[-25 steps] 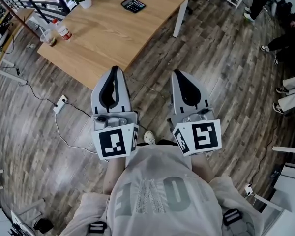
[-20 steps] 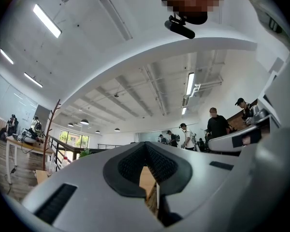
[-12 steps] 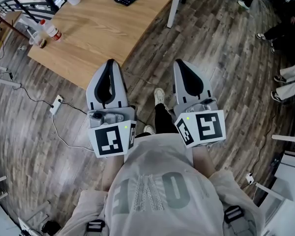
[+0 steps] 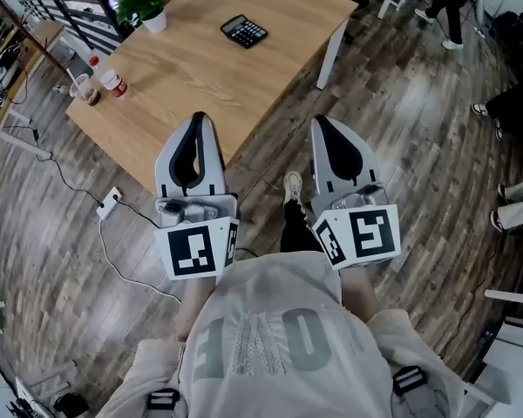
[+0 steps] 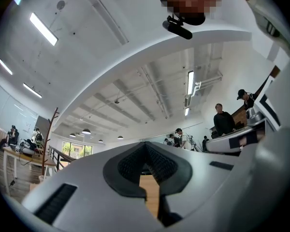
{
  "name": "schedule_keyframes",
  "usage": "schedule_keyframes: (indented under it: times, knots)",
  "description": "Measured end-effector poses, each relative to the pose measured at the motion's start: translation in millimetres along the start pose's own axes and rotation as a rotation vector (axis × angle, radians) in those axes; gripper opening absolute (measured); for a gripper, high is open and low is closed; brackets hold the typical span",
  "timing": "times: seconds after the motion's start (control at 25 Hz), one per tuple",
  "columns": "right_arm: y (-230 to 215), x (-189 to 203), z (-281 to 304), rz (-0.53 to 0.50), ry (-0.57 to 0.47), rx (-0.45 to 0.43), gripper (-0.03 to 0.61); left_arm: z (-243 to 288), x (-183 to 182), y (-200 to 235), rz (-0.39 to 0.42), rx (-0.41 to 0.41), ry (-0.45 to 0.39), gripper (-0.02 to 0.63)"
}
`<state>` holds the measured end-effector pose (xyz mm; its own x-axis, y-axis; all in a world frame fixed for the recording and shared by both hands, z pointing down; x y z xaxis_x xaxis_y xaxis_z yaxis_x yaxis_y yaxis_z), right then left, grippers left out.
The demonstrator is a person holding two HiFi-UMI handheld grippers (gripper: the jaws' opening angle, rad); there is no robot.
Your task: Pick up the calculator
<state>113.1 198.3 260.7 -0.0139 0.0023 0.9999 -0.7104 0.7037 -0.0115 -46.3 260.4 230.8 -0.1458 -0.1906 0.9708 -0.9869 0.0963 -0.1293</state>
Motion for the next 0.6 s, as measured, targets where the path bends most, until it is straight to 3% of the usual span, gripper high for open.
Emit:
schedule_keyframes:
  times: [0.6]
  knots:
    - [-124.7, -1.9, 171.9, 0.035, 0.044, -0.104, 0.018, 186.3, 29.3, 10.7, 0.023, -0.095, 0.026, 0.009]
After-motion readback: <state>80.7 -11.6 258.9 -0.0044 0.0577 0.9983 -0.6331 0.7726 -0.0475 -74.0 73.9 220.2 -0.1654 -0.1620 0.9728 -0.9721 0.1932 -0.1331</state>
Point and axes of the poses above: the fingertips, and each gripper's own axes: z forward along the fingers, y to its left, x out of its underside, the point moved 3 cm from there along -z, backward along the fingers, and after that the axes turned 7 degrees about y, right-handed, at the moved point
